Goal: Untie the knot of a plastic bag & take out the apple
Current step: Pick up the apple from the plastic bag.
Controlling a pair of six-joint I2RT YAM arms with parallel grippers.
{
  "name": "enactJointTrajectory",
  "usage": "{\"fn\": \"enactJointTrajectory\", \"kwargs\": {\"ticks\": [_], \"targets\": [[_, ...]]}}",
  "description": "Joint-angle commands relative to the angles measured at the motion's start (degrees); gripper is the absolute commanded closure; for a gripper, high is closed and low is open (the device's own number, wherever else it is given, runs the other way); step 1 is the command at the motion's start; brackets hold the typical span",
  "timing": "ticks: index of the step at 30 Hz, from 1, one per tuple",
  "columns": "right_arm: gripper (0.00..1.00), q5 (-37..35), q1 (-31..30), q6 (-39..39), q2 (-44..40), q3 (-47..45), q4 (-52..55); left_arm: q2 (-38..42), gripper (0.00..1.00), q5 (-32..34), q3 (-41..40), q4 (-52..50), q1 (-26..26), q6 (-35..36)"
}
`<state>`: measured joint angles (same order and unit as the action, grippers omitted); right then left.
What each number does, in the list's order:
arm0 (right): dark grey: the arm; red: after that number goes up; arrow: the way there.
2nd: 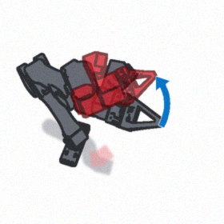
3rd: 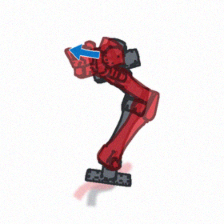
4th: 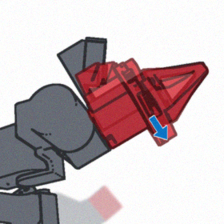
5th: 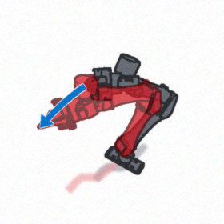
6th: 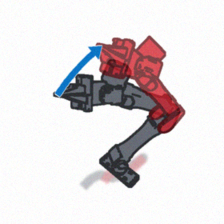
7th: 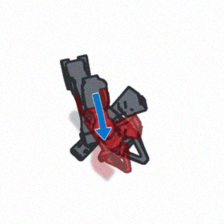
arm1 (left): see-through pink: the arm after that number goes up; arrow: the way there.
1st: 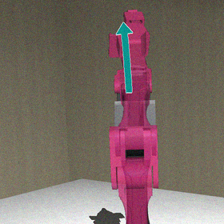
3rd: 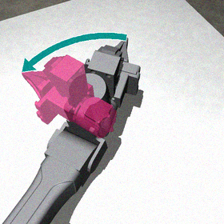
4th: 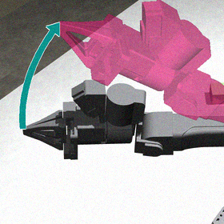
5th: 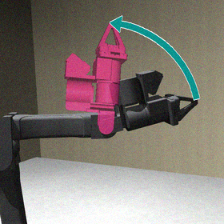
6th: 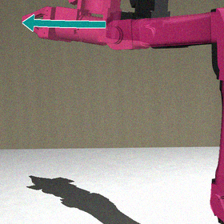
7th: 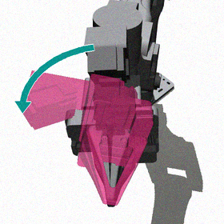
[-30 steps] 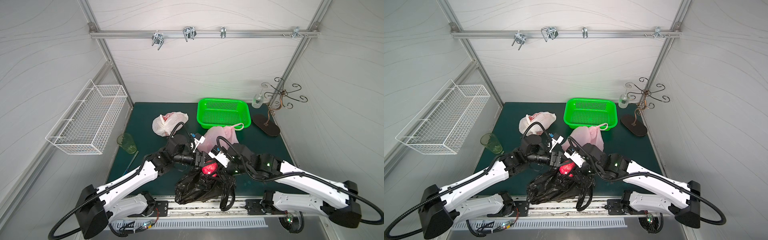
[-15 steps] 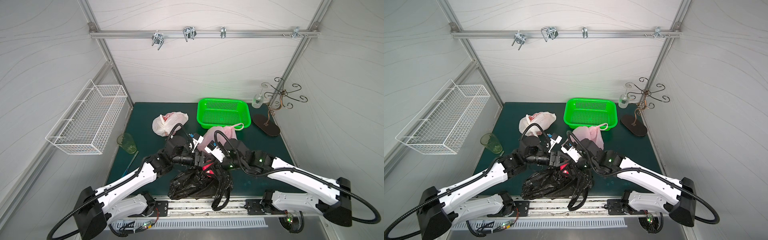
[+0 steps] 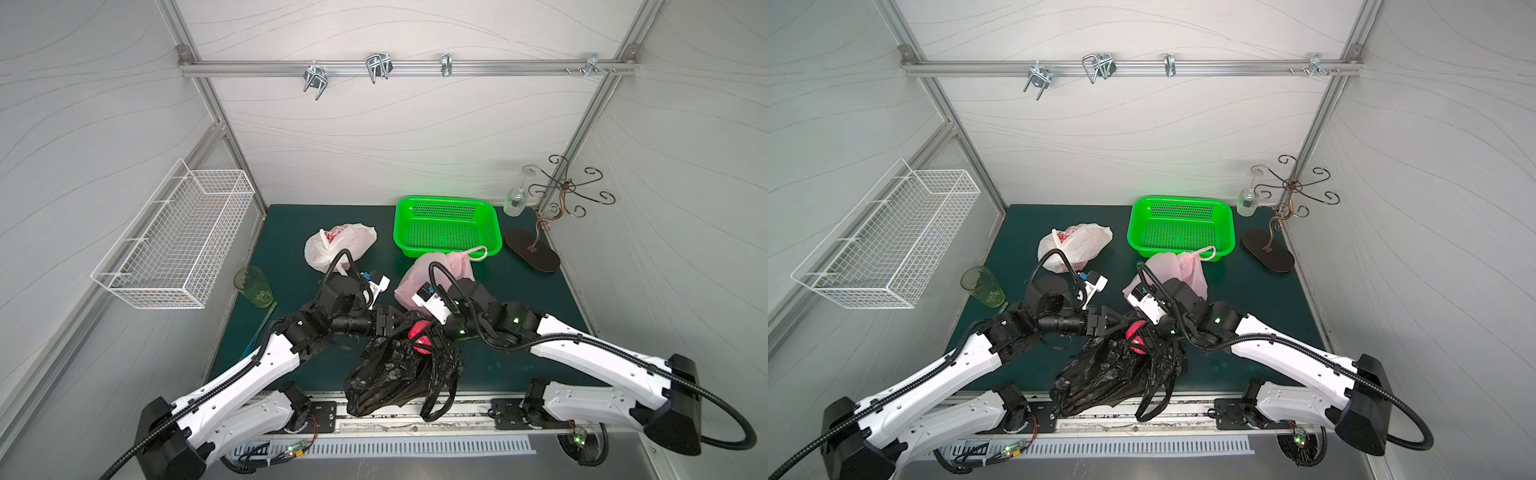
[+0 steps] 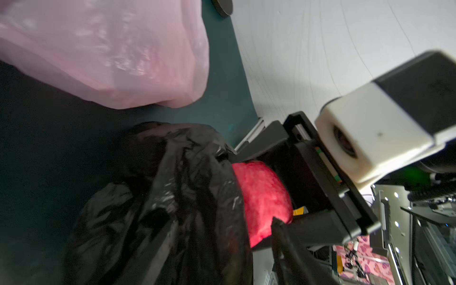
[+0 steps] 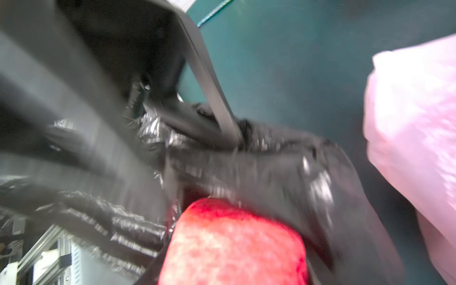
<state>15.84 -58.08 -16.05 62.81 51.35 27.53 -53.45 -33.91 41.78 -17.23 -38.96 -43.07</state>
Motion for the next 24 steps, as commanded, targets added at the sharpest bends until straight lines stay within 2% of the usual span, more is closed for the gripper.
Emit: {"fn": "enactJointTrajectory", "kwargs": {"ticks": [1, 3, 7, 8, 10, 13, 15, 17, 20, 24], "targets": [[0.56, -1.0, 1.2, 0.7, -3.2, -0.9, 3.6, 2.1, 0.42, 0.2, 4.3, -7.9, 1.4, 4.5], [0.56, -1.1, 1.4, 1.1, -3.5, -0.8, 5.5, 2.3, 0.49, -0.3, 6.2, -12.1, 1.3, 6.2], [0.56, -2.8, 1.4, 1.8, -2.0, 0.2, 11.4, 2.1, 0.84, 2.1, 12.8, -21.7, 1.3, 10.2], [0.56, -2.9, 1.4, 1.8, -1.4, 0.4, 12.6, 2.3, 0.87, 1.5, 14.2, -22.4, 1.3, 10.0], [0.56, -2.3, 1.4, 1.3, -0.5, 0.0, 12.7, 2.5, 0.82, -1.4, 15.7, -20.2, 1.3, 7.0], [0.56, -1.4, 1.2, -0.2, 1.7, 0.0, 10.4, 3.0, 0.55, -7.4, 15.6, -11.5, 0.3, -0.6], [0.57, -1.3, 1.0, -0.9, 4.8, 1.5, 9.3, 3.3, 0.50, -7.2, 15.5, -9.2, -2.4, -2.9], [0.57, -2.0, 0.9, -1.9, 8.1, 3.2, 8.4, 3.1, 0.52, -6.0, 15.0, -10.5, -5.7, -1.8], [0.57, -1.8, 0.9, -3.6, 12.7, 5.5, 6.5, 2.8, 0.62, -3.4, 12.3, -14.1, -9.6, 0.8], [0.57, 0.3, 0.5, -4.8, 18.1, 8.7, 4.9, 2.5, 0.69, 0.9, 7.0, -14.5, -13.0, 2.1]]}}
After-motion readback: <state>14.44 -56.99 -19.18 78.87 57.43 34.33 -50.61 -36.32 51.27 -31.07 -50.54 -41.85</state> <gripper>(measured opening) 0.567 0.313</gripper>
